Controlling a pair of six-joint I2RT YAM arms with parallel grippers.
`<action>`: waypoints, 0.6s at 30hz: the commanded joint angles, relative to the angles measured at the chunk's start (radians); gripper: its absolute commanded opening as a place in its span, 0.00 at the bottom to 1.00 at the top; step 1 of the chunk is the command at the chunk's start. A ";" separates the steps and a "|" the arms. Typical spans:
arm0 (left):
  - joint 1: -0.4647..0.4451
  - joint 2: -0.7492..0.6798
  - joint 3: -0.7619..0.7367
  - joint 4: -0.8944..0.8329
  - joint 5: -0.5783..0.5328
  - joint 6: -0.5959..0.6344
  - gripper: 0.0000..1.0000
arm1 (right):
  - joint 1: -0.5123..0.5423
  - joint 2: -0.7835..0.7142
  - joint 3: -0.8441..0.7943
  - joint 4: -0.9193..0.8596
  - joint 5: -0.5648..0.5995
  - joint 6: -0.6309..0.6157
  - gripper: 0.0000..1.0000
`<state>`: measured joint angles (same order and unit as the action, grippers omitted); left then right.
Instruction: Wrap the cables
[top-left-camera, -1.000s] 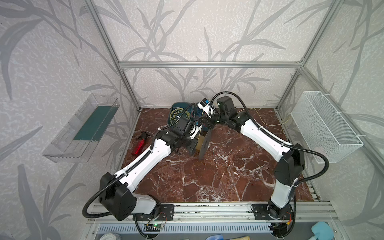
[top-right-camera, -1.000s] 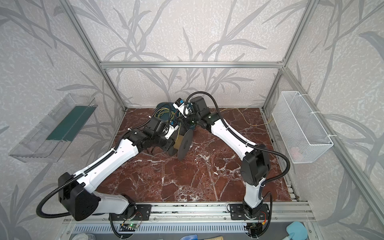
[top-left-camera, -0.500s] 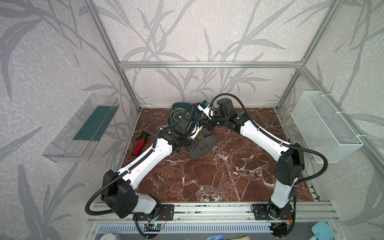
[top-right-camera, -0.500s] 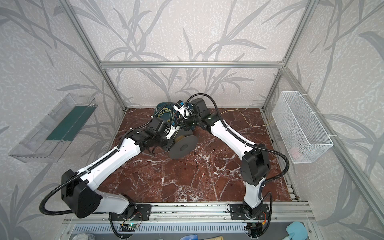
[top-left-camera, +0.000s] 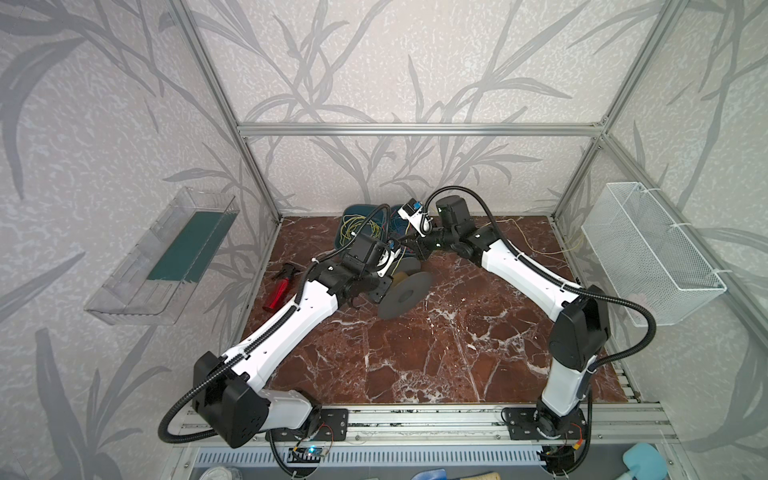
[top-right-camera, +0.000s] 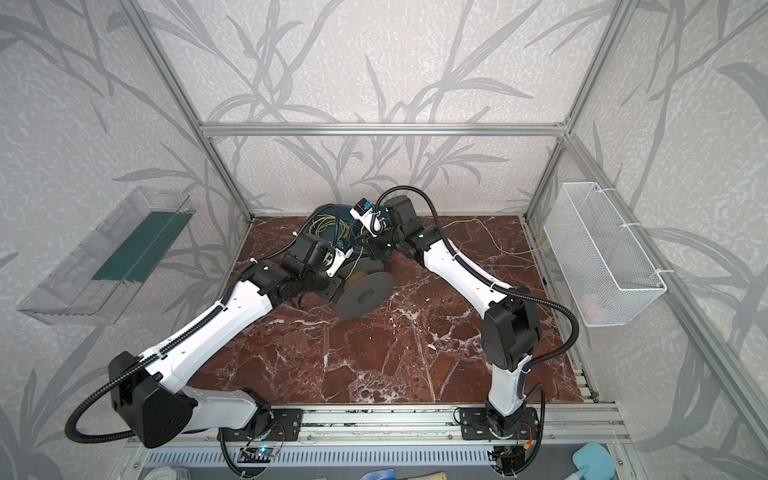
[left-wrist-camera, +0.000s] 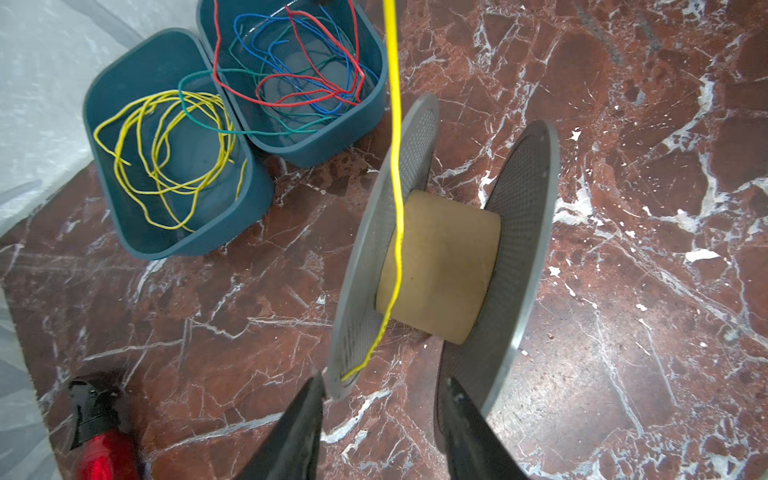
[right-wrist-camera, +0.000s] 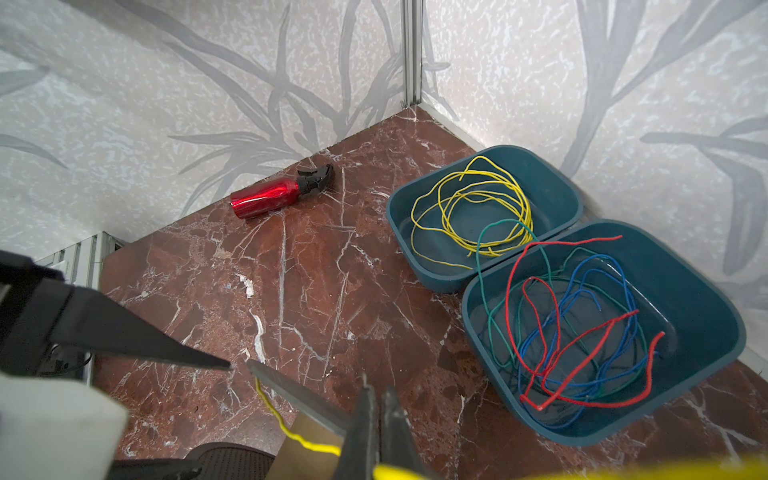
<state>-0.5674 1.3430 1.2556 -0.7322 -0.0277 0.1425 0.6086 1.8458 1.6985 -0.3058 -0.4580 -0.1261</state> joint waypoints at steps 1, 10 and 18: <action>0.000 -0.019 0.006 -0.003 -0.043 0.057 0.52 | -0.005 -0.024 0.001 0.039 -0.034 0.003 0.00; 0.009 0.073 0.049 0.007 -0.017 0.190 0.56 | -0.009 -0.005 0.018 0.048 -0.071 0.019 0.00; 0.023 0.112 0.013 0.076 -0.038 0.219 0.55 | -0.010 0.006 0.025 0.047 -0.082 0.018 0.00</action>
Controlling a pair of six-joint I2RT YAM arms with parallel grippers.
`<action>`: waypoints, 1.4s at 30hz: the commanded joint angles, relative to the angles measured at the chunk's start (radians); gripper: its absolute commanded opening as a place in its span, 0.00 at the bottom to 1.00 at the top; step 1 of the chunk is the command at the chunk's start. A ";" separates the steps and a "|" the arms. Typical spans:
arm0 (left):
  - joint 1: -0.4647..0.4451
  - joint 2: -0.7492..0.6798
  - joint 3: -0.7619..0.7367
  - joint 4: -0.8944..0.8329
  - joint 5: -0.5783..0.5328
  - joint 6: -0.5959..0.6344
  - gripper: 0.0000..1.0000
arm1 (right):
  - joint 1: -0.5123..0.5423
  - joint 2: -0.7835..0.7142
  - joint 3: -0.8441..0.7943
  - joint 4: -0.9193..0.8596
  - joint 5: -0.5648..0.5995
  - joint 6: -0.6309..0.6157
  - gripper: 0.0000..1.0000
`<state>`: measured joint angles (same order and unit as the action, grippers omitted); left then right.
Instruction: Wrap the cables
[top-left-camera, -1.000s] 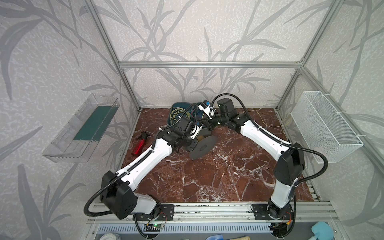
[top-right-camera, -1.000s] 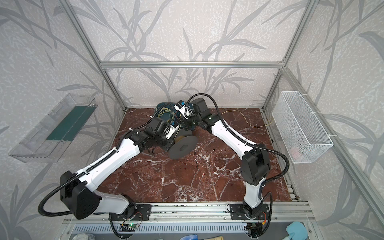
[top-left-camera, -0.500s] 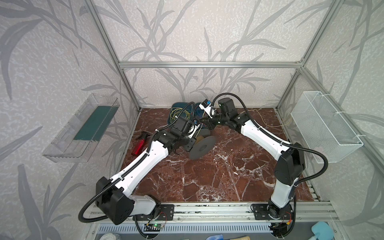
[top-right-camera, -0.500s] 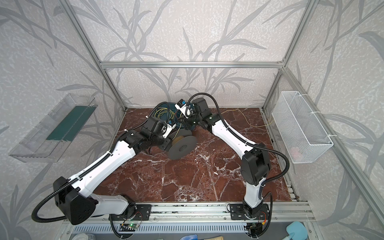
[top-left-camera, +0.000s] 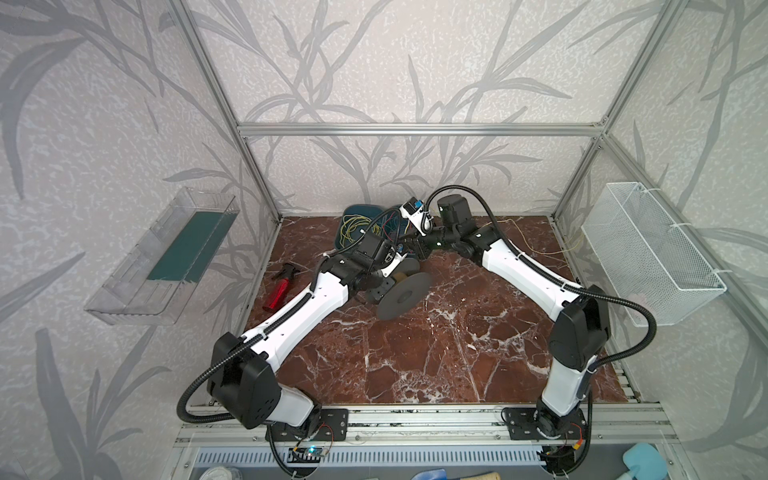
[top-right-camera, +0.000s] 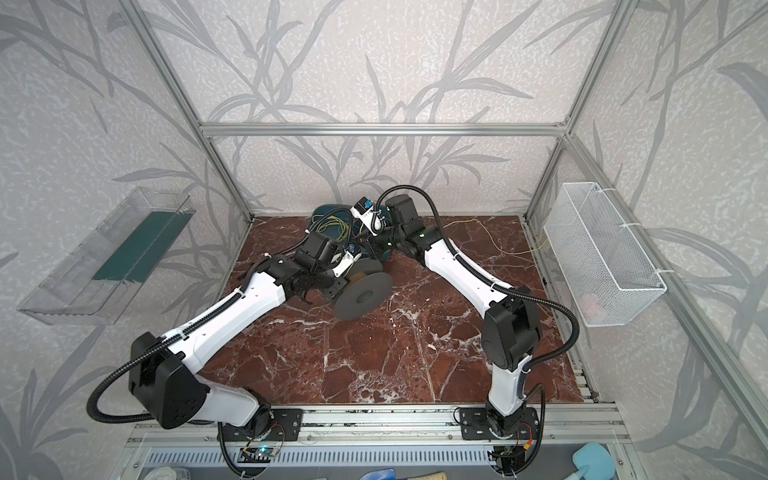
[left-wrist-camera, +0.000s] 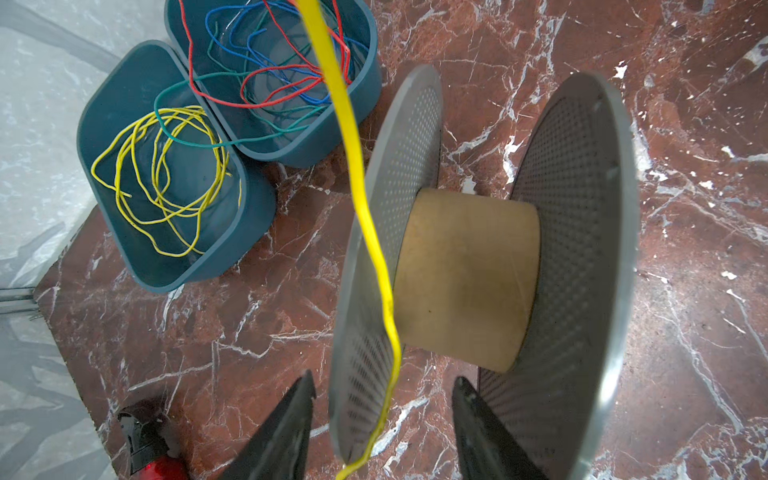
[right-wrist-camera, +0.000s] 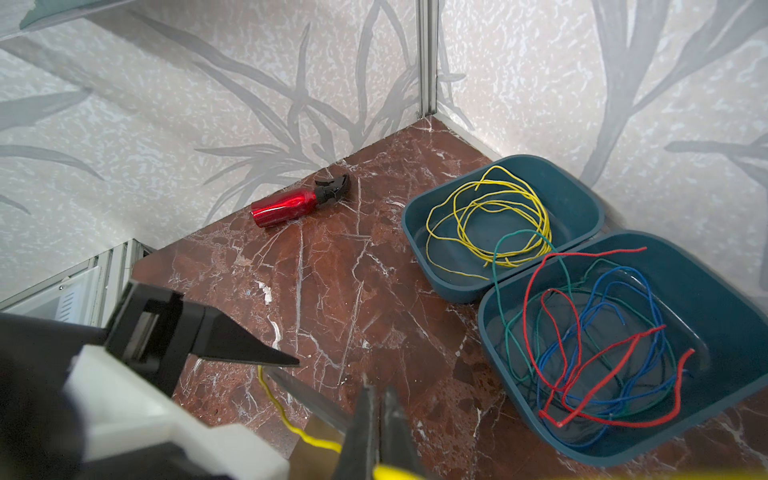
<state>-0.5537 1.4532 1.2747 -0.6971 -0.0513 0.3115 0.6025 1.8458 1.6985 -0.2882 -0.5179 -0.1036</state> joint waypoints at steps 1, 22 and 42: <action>0.014 0.007 -0.005 0.042 -0.023 0.051 0.55 | -0.004 0.007 0.026 0.028 -0.024 -0.005 0.00; 0.160 0.024 0.006 -0.052 0.393 0.050 0.36 | -0.009 0.033 0.036 0.026 -0.047 -0.014 0.00; 0.184 0.057 0.023 -0.075 0.393 0.063 0.24 | -0.040 0.039 0.063 0.010 -0.052 -0.031 0.00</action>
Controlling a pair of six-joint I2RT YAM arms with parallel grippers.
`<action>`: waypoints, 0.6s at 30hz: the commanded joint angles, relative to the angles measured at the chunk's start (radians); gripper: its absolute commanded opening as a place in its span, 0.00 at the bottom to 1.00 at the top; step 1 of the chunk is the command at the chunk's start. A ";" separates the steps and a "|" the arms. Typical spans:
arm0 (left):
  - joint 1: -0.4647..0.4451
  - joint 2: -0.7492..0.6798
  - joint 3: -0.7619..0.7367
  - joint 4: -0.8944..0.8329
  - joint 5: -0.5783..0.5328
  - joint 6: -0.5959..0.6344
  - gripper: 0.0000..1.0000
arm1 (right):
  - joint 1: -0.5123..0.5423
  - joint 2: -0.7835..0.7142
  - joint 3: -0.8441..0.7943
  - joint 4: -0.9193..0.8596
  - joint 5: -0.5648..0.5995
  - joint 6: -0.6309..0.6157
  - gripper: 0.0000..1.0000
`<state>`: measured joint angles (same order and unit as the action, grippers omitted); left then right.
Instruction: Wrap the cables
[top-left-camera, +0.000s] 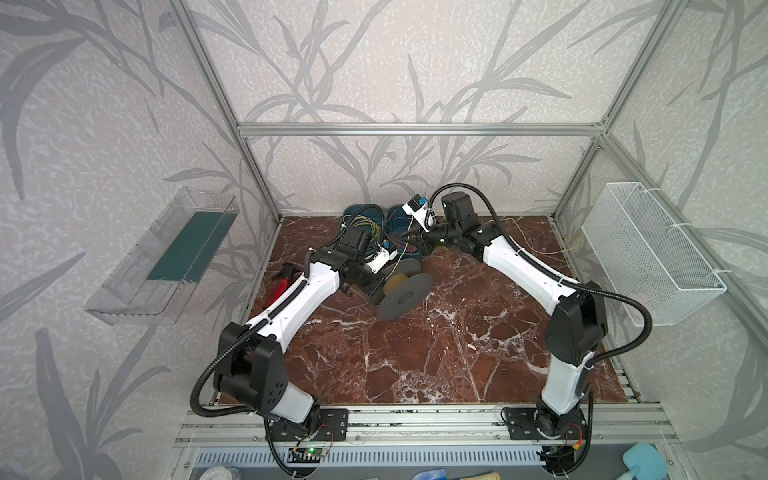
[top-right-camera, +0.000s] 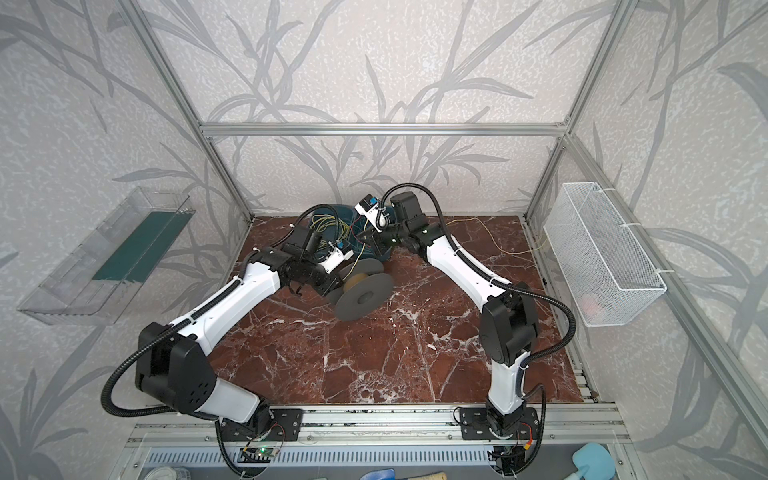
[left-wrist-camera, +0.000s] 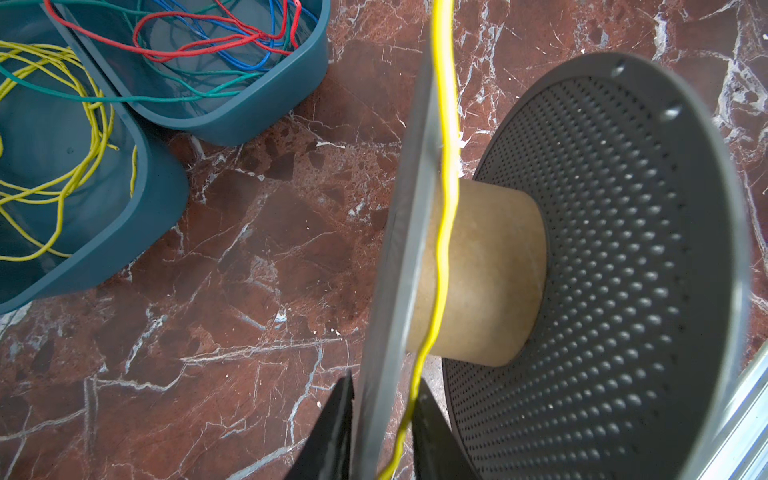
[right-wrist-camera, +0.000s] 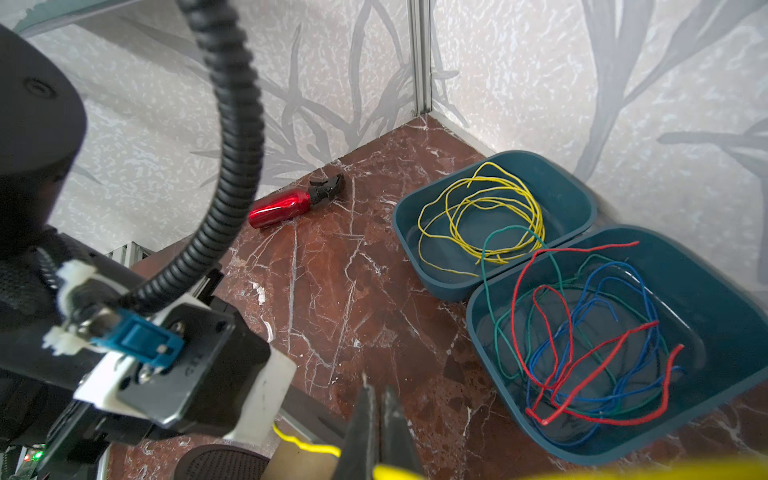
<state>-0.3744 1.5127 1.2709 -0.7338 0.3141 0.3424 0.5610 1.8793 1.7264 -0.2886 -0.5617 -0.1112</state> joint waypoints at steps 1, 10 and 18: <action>0.005 -0.001 0.028 -0.038 0.028 0.032 0.22 | 0.001 0.007 0.037 0.009 -0.009 -0.024 0.00; 0.006 0.038 0.055 -0.055 0.037 0.025 0.04 | 0.002 0.012 0.045 0.010 -0.018 -0.018 0.00; 0.005 0.085 0.095 -0.088 0.002 -0.018 0.00 | 0.001 0.006 0.031 0.022 -0.014 -0.016 0.00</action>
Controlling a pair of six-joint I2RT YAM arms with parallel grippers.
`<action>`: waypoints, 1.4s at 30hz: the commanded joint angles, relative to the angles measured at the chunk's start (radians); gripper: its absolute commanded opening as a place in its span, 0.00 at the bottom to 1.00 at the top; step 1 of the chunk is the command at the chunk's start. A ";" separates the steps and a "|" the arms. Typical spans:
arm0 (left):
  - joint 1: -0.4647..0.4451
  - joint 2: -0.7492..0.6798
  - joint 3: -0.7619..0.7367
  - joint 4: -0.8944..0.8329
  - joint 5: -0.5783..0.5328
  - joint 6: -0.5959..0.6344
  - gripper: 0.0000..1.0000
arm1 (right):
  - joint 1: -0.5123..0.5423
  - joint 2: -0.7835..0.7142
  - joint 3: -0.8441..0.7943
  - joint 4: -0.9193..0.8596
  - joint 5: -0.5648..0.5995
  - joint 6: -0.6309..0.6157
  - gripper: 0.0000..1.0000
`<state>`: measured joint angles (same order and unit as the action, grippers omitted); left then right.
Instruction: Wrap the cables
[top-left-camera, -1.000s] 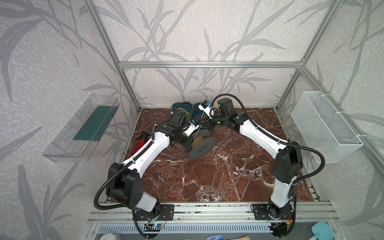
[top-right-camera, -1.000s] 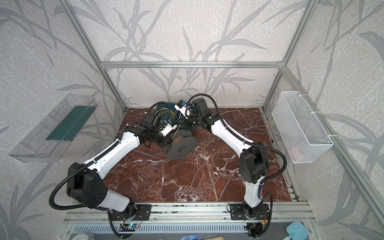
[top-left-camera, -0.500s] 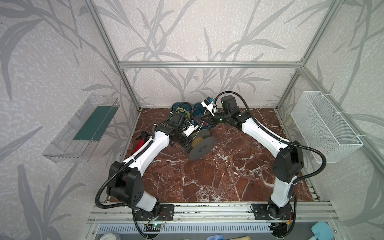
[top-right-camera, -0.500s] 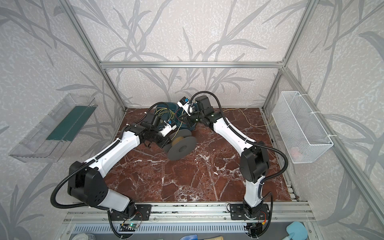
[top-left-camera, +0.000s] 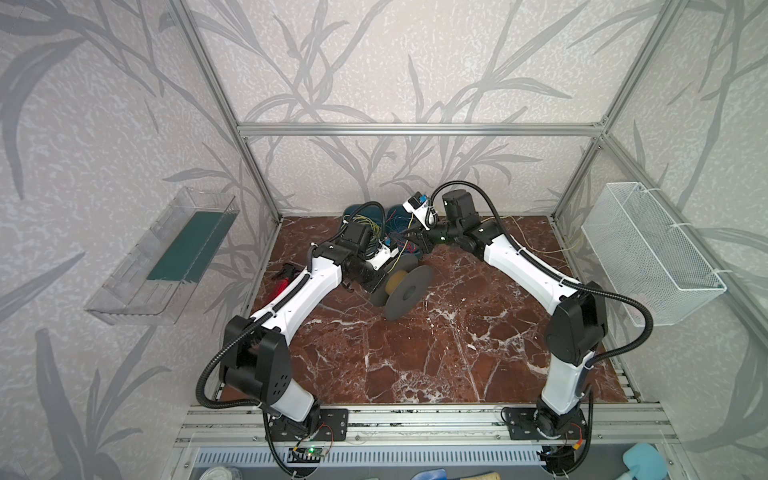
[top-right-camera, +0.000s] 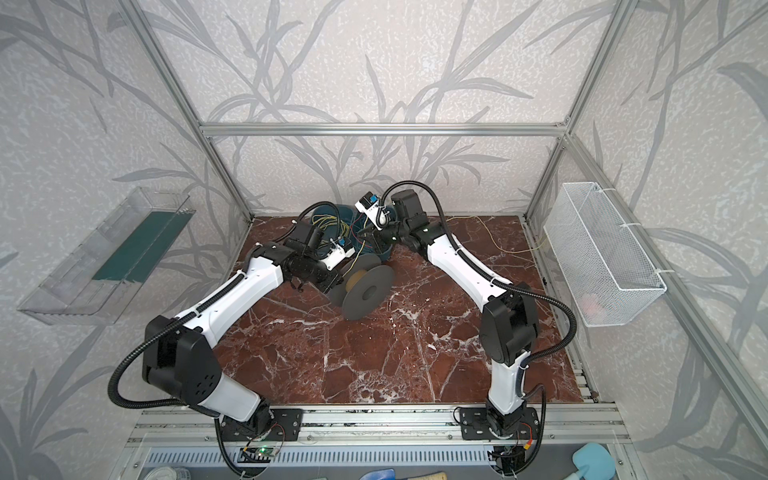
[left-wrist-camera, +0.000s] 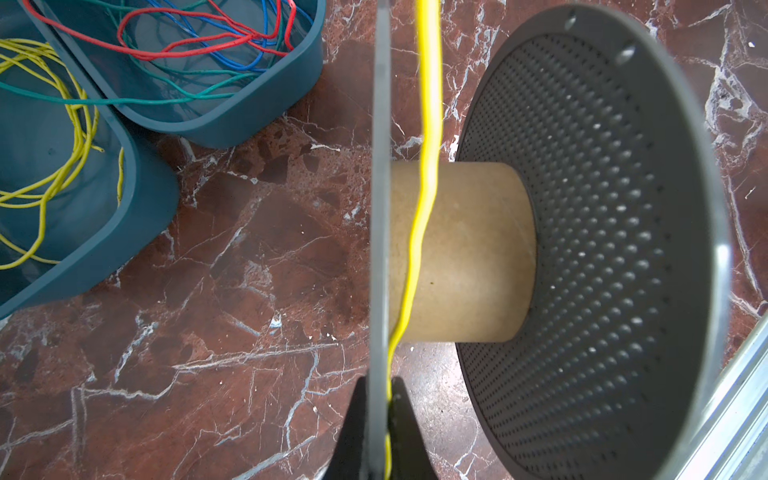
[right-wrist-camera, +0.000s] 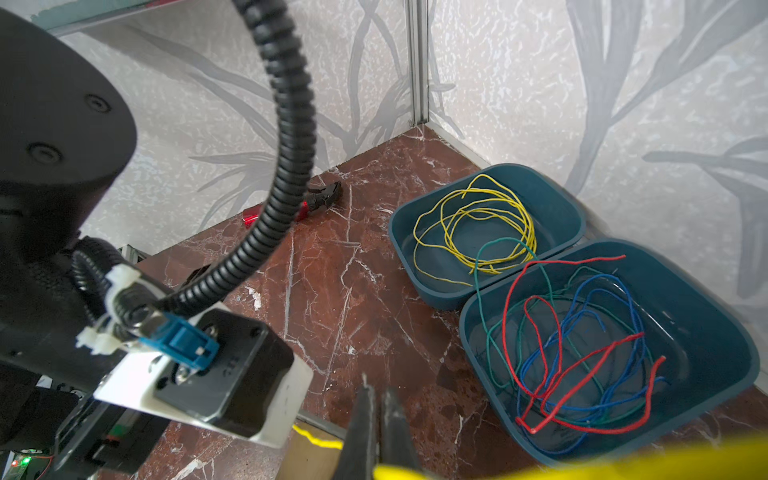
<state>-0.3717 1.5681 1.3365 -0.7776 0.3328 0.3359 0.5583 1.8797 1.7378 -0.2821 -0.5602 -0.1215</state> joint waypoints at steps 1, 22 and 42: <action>0.002 0.033 0.036 -0.050 -0.020 -0.021 0.00 | 0.004 0.004 0.016 0.020 -0.014 -0.003 0.00; -0.006 -0.291 -0.170 0.155 -0.327 -0.340 0.00 | 0.000 -0.049 -0.045 0.138 0.030 0.197 0.34; -0.007 -0.422 -0.150 0.010 -0.457 -0.376 0.00 | 0.001 -0.319 -0.214 0.140 -0.056 0.379 0.65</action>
<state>-0.3779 1.1893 1.1561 -0.8009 -0.0994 -0.0116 0.5598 1.6024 1.5372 -0.1577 -0.5850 0.2276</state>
